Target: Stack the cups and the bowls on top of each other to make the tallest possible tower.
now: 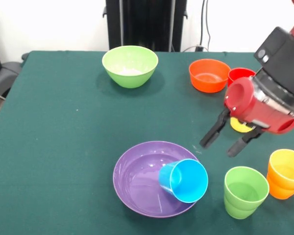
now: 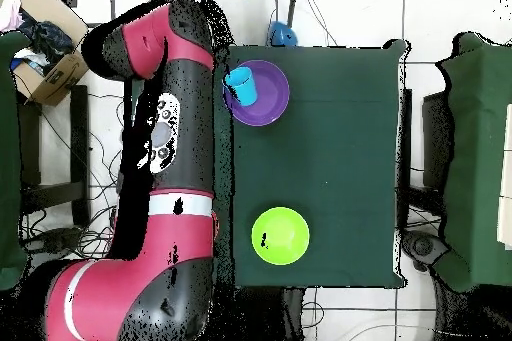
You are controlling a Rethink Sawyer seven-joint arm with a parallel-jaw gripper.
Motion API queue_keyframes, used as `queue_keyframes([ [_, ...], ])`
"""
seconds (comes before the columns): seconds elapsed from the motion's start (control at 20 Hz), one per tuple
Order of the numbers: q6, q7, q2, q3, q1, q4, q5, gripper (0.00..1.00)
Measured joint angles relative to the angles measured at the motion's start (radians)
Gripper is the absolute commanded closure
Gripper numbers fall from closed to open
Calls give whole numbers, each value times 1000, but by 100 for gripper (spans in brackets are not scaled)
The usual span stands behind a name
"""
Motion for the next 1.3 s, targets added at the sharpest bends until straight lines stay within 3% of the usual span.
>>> queue_keyframes([
  [0.25, 134, 0, -20, -17, 11, -60, 37, 0],
  [0.5, 397, 0, -15, -42, 7, -227, 177, 0],
  [0.6, 454, 0, -13, -59, 6, -267, 225, 0],
  [0.65, 531, 0, -6, -103, 3, -330, 320, 0],
  [0.85, 588, 0, 10, -209, -10, -410, 494, 0],
  [0.95, 593, 0, 27, -335, -33, -463, 675, 0],
  [1.3, 526, 0, 72, -561, -88, -511, 1001, 0],
])
